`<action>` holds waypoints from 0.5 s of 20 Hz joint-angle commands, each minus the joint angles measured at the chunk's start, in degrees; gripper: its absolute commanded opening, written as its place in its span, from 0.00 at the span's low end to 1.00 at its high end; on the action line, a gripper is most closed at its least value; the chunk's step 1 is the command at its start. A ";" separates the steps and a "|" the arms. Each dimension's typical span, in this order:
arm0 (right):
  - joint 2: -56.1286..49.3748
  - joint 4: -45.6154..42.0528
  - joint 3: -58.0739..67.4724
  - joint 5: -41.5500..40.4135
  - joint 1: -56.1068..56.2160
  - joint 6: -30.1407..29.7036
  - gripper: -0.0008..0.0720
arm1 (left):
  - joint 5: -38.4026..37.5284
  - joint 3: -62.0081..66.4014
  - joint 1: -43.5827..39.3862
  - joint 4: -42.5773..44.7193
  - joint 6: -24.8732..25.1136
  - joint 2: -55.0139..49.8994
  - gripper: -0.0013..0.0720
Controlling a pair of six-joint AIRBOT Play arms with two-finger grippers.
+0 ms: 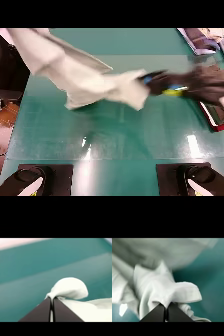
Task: Fold the shirts.
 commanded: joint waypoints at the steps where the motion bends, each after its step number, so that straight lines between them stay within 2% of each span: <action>1: 15.52 -0.26 1.09 -1.97 -14.43 2.60 0.03 | 2.56 9.01 0.04 -4.11 -0.02 1.40 0.05; 4: 19.41 -0.26 7.56 4.74 -26.62 2.54 0.03 | 3.72 11.37 0.04 -11.54 0.00 1.53 0.05; 7: 18.82 -0.22 15.93 11.93 -37.18 1.36 0.03 | 2.67 11.21 0.04 -20.76 0.09 1.46 0.05; 10: 13.38 0.44 25.07 23.76 -44.72 0.20 0.03 | -0.61 9.51 0.04 -20.83 2.47 1.46 0.05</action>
